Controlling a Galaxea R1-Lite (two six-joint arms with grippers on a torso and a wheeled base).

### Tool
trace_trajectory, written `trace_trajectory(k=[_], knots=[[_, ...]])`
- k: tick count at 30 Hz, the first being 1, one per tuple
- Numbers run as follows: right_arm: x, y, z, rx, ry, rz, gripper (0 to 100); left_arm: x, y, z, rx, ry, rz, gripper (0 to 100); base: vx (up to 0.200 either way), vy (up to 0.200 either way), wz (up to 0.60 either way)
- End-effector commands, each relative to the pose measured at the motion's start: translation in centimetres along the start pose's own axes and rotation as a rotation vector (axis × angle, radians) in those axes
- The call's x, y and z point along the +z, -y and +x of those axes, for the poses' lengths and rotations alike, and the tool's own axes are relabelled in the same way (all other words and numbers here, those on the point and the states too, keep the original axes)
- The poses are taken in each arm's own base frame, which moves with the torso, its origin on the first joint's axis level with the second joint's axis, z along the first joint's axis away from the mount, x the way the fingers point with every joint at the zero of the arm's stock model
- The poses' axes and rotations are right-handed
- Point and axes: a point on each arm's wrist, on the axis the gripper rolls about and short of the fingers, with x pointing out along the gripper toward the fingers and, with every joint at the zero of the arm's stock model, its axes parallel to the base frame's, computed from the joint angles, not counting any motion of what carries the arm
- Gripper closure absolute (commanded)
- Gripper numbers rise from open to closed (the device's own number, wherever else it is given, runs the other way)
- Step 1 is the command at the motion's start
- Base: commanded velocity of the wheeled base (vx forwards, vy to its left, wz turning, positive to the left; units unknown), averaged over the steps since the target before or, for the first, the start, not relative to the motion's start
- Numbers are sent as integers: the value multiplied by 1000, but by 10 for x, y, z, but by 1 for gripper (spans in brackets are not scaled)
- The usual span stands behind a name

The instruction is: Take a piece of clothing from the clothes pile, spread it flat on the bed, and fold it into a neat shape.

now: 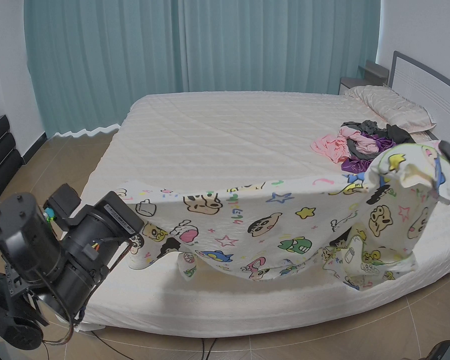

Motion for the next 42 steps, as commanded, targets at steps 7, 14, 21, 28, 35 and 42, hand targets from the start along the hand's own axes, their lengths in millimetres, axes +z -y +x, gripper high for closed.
trace_trajectory(k=[7,14,21,28,35,42], knots=[[41,-58,-40,190,78,-48,100,48,17,-34,-107,138,17,100,0,0,0],[43,-46,1,100,30,-65,100,46,18,-28,-36,91,65,100,0,0,0],[37,-8,53,-34,-14,-68,100,20,0,10,102,21,102,100,0,0,0],[33,43,96,-153,-49,-66,100,5,-7,56,168,4,90,100,143,0,0],[31,102,125,-248,-23,-67,100,-6,-18,104,214,10,96,100,200,0,0],[23,148,150,-312,-36,-53,100,-32,-44,152,263,-31,115,100,200,0,0]])
